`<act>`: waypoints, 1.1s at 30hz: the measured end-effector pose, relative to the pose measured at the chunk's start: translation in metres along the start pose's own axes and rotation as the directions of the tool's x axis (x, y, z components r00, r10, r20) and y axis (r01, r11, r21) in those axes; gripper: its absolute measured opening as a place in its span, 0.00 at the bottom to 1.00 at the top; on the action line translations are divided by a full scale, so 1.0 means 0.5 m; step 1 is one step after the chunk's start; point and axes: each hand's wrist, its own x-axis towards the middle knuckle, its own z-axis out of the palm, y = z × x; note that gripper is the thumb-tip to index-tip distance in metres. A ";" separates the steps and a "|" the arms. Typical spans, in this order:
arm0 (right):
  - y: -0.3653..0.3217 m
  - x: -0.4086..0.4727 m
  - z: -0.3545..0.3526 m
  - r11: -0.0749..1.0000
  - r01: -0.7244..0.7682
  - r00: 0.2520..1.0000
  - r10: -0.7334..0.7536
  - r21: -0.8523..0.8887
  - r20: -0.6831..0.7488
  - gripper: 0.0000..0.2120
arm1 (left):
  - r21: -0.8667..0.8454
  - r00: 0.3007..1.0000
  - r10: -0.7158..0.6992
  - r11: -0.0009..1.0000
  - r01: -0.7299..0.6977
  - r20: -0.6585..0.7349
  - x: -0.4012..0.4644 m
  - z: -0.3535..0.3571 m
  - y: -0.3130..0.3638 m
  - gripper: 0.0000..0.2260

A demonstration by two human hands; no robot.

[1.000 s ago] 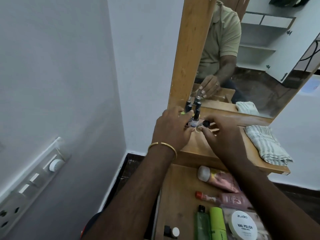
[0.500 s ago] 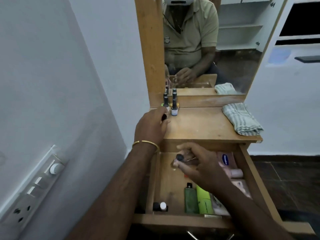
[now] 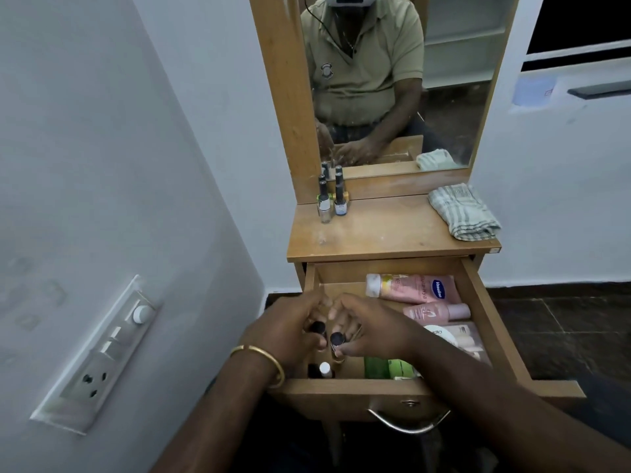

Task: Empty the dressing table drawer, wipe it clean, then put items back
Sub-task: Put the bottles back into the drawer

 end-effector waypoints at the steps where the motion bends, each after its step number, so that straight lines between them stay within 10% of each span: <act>1: 0.000 0.000 0.000 1.000 -0.006 1.000 0.006 0.004 -0.001 0.24 | 0.028 1.000 -0.006 1.000 0.006 0.023 -0.003 0.007 0.003 0.21; 33: 0.021 0.019 0.035 0.972 -0.132 0.979 0.159 -0.196 0.129 0.31 | 0.349 0.974 0.089 0.923 -0.159 0.207 0.013 0.025 0.007 0.06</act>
